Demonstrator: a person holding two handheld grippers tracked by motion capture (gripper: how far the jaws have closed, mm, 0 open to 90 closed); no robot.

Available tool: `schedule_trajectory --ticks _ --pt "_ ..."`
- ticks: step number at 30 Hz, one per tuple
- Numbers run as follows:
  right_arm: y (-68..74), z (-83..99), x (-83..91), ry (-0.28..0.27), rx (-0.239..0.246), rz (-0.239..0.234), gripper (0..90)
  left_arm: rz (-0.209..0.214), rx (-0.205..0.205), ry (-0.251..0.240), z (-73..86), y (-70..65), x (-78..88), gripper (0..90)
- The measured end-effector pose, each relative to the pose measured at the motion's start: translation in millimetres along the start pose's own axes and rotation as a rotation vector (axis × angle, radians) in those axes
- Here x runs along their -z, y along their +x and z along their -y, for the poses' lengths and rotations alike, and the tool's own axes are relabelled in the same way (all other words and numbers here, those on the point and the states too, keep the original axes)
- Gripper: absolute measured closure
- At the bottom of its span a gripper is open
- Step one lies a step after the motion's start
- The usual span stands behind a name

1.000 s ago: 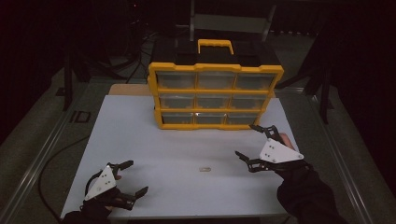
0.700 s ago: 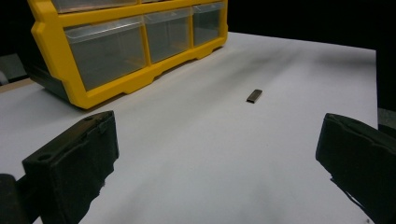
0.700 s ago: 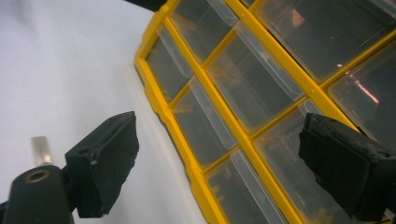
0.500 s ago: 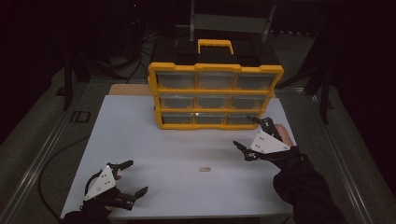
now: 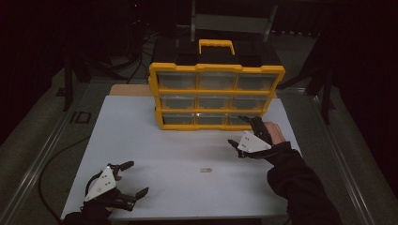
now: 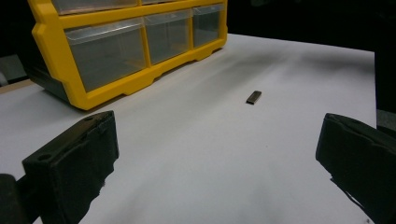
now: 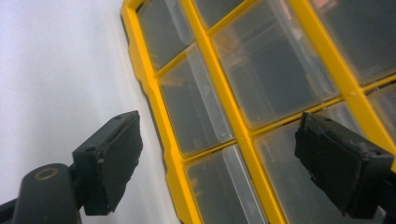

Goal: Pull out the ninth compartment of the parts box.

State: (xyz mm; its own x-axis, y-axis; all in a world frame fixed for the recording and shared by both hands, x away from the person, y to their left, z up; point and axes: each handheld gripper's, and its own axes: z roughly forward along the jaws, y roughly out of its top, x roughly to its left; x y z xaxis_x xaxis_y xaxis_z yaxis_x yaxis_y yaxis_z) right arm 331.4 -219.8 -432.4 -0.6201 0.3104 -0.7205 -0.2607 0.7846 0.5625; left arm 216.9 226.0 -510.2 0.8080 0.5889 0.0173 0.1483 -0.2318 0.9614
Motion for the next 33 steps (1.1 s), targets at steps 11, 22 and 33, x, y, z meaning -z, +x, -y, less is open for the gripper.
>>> schedule_trajectory --ticks 11,22,33 --pt "1.8 8.3 -22.9 0.075 0.100 0.015 16.5 0.002 0.002 -0.004 0.0 -0.1 0.4 0.0" --pt "4.3 17.1 -42.4 0.168 0.159 0.029 17.5 0.005 0.003 -0.006 0.0 -0.1 0.6 0.0" --pt "12.2 20.2 -61.2 0.268 0.265 0.066 21.5 0.006 0.004 -0.009 -0.1 0.1 0.9 0.0"
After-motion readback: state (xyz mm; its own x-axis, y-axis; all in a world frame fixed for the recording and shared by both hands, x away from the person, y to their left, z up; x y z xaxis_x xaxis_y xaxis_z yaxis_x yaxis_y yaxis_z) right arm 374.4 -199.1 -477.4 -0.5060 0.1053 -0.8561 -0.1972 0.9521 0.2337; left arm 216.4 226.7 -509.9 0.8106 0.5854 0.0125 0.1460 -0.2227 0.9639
